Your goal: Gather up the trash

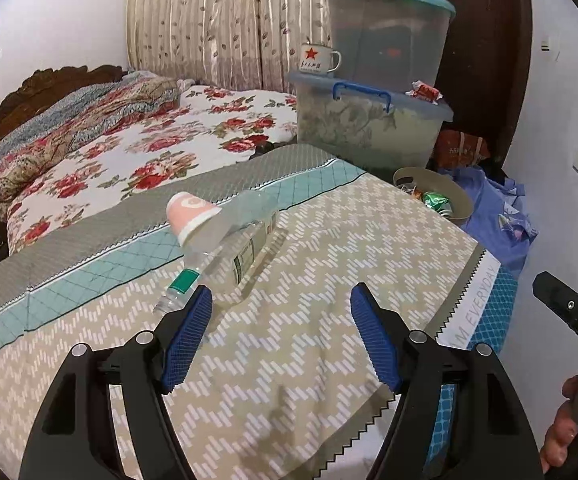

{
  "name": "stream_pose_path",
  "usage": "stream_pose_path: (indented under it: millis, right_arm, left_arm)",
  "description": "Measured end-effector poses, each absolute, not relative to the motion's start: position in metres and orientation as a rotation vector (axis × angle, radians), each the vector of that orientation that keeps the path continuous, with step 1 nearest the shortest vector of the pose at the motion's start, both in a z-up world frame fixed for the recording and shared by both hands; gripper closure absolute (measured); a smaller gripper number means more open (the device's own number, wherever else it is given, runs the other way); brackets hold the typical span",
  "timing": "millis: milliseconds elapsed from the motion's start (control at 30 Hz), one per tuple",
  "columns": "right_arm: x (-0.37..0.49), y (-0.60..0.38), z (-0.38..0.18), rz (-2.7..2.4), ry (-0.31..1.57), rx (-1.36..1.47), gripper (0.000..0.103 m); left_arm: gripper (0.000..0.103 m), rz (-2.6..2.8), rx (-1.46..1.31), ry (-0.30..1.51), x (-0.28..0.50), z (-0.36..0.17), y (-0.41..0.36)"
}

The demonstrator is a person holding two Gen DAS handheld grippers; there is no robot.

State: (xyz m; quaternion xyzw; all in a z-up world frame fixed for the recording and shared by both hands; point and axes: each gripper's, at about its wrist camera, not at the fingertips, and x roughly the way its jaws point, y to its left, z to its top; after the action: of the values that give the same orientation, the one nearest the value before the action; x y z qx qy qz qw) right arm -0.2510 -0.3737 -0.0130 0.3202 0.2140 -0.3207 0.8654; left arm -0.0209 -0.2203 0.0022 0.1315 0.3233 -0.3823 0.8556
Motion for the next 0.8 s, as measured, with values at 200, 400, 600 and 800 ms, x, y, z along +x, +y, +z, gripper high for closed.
stream_pose_path:
  millis: [200, 400, 600, 800]
  right_arm:
    - [-0.252, -0.361, -0.004, -0.694, 0.419, 0.659, 0.005]
    - [-0.249, -0.349, -0.001, -0.715, 0.406, 0.617, 0.004]
    - [-0.249, -0.346, -0.005, -0.724, 0.406, 0.624, 0.004]
    - [-0.252, -0.353, -0.011, -0.717, 0.412, 0.677, 0.004]
  left_arm:
    - [0.017, -0.783, 0.290, 0.621, -0.034, 0.011, -0.213]
    - [0.016, -0.778, 0.290, 0.600, -0.037, 0.015, -0.208]
    - [0.009, -0.762, 0.313, 0.559, -0.043, 0.018, -0.208]
    - [0.009, -0.758, 0.322, 0.572, -0.044, 0.017, -0.211]
